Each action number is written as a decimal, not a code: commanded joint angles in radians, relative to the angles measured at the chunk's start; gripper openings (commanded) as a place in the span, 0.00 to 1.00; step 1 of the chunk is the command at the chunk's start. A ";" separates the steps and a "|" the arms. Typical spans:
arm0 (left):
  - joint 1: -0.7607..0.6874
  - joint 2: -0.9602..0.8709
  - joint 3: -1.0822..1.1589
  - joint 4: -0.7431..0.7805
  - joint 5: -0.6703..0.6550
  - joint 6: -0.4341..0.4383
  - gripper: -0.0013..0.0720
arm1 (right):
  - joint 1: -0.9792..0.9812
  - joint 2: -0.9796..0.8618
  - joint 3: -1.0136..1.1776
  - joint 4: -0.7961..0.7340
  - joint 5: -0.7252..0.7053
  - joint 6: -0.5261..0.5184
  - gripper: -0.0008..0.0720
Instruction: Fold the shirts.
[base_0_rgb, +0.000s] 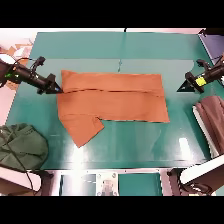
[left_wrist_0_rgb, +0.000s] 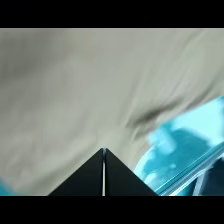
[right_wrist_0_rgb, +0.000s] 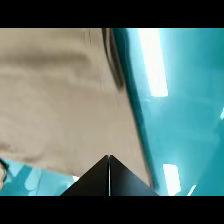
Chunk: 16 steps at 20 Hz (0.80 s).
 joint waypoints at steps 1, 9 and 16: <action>-0.023 0.222 -0.204 0.165 0.037 -0.045 0.05 | -0.010 0.253 -0.305 -0.033 -0.141 -0.006 0.03; -0.010 0.885 -0.960 0.165 0.287 -0.194 0.62 | -0.023 0.903 -1.242 0.150 -0.627 -0.002 0.08; -0.011 0.902 -1.171 -0.014 0.519 -0.246 0.95 | 0.063 0.861 -1.355 0.257 -0.830 -0.006 0.44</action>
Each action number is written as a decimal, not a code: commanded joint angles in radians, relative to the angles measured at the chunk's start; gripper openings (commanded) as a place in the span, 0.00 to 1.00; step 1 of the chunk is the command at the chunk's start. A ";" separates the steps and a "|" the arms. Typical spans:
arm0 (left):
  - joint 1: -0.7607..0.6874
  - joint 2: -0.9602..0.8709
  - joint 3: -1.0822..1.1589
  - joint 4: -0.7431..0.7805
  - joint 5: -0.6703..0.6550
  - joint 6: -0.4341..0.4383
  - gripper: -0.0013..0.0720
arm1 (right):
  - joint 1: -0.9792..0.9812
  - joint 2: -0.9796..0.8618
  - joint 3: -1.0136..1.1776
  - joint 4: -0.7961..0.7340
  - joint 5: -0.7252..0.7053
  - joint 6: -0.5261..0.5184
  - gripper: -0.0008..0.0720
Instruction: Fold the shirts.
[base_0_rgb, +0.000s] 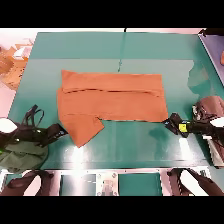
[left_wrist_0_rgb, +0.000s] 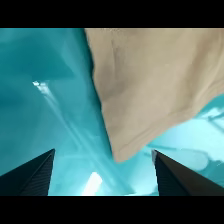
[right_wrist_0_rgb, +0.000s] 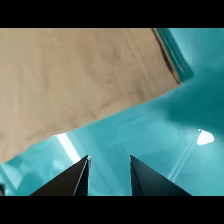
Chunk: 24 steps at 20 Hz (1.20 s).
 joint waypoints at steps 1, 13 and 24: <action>-0.002 0.020 -0.124 -0.145 0.215 -0.019 0.95 | 0.069 -0.019 -0.046 0.066 -0.156 0.000 0.44; -0.227 -0.207 -0.198 -0.598 0.648 0.198 0.16 | 0.191 -0.215 -0.044 0.322 -0.392 0.000 0.61; -0.224 -0.168 0.200 -0.202 0.149 0.147 0.05 | 0.050 -0.095 0.048 0.080 -0.038 -0.082 0.03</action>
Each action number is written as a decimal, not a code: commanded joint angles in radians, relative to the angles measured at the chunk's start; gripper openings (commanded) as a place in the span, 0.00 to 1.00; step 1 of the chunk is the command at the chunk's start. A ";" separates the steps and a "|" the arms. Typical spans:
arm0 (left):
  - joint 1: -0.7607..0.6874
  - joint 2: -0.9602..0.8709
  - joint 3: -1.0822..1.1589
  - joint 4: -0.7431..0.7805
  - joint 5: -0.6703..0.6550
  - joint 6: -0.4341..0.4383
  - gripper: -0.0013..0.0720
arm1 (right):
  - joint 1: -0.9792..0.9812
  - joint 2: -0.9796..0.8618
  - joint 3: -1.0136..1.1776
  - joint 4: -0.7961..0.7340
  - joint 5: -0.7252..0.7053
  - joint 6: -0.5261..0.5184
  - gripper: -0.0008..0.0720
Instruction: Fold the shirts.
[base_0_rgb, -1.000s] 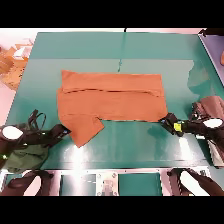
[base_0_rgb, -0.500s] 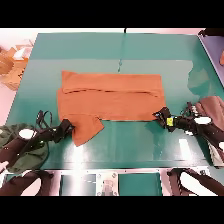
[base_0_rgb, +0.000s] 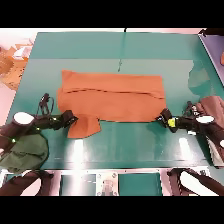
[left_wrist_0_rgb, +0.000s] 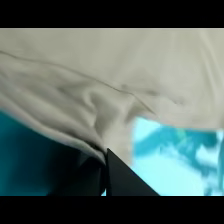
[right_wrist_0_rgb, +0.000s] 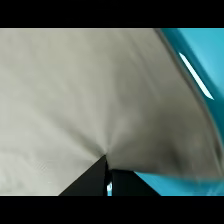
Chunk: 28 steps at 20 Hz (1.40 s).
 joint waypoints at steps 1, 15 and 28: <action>0.000 0.058 0.146 0.182 -0.217 -0.083 0.05 | -0.104 0.104 0.064 -0.196 0.224 0.041 0.03; 0.000 -0.068 0.481 0.190 -0.108 -0.060 0.05 | -0.011 -0.025 0.428 -0.175 0.178 0.076 0.03; 0.009 -0.780 1.052 0.179 0.097 -0.014 0.93 | 0.047 -0.749 1.065 -0.103 0.098 0.074 0.60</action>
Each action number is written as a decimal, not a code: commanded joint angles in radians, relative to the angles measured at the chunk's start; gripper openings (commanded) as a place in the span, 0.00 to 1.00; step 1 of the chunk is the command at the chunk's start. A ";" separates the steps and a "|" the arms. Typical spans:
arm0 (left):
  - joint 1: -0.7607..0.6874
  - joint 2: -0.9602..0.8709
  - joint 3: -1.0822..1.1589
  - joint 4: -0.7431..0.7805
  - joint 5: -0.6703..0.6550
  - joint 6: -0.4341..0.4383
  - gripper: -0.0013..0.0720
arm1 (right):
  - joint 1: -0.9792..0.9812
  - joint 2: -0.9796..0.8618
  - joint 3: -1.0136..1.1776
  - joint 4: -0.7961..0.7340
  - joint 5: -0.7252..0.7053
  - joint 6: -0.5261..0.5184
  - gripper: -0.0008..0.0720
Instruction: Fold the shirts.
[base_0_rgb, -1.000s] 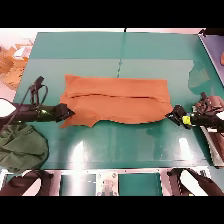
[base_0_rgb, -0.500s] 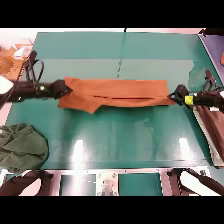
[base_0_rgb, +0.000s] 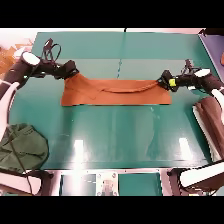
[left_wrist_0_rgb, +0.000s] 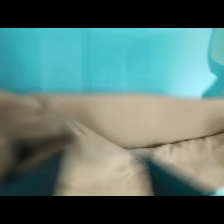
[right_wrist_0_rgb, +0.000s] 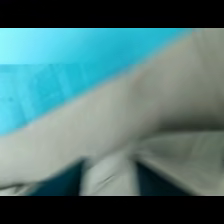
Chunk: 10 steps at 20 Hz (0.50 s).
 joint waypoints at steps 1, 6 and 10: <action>0.026 -0.082 0.096 -0.002 0.093 0.008 0.91 | -0.046 -0.101 0.163 0.001 0.019 -0.021 0.60; 0.134 -0.082 0.220 -0.002 -0.179 -0.013 0.91 | -0.227 -0.109 0.266 -0.085 0.354 -0.137 0.63; 0.134 -0.082 0.222 -0.002 -0.303 -0.010 0.05 | -0.282 -0.178 0.266 -0.103 0.479 -0.225 0.71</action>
